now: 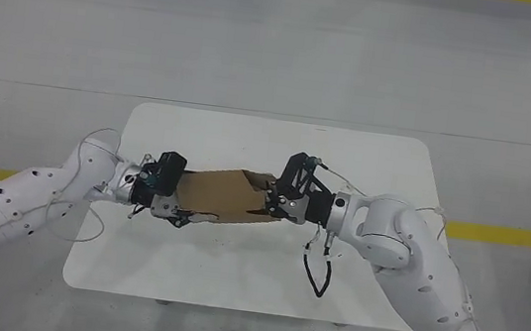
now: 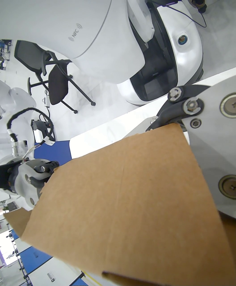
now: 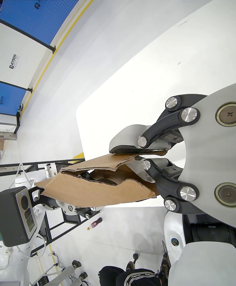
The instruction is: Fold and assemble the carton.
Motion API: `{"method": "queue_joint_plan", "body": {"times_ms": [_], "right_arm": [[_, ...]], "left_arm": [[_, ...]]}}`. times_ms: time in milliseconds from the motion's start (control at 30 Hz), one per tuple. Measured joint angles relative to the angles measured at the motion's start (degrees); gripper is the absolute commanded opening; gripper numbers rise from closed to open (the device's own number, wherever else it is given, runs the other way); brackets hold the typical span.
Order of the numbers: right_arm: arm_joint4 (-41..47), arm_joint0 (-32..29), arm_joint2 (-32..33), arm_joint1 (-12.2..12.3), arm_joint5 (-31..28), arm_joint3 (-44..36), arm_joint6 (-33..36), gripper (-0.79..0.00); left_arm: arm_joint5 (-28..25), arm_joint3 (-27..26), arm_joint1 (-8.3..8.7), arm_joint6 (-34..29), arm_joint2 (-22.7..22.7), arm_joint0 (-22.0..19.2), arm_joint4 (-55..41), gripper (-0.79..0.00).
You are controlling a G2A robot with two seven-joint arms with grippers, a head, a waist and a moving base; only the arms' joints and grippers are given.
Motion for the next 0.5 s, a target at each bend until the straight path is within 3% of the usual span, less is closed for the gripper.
{"method": "queue_joint_plan", "body": {"times_ms": [67,100,133,500], "right_arm": [[0.2,-0.2,0.1,0.0,-0.1,-0.1,-0.3,-0.336],[0.3,-0.3,0.2,0.1,-0.2,-0.2,-0.4,-0.083],[0.3,-0.3,0.3,0.1,-0.3,-0.2,-0.4,0.0],[-0.3,-2.4,3.8,0.8,-1.1,-1.2,-1.8,0.0]], "left_arm": [[0.0,0.4,0.25,1.1,-0.1,-0.3,-0.3,-0.785],[0.0,0.7,0.49,1.9,-0.2,-0.5,-0.3,-0.785],[0.0,0.9,0.7,2.4,-0.4,-0.6,-0.3,-0.785],[0.0,0.2,4.98,3.1,-6.2,2.3,-7.8,-0.785]]}}
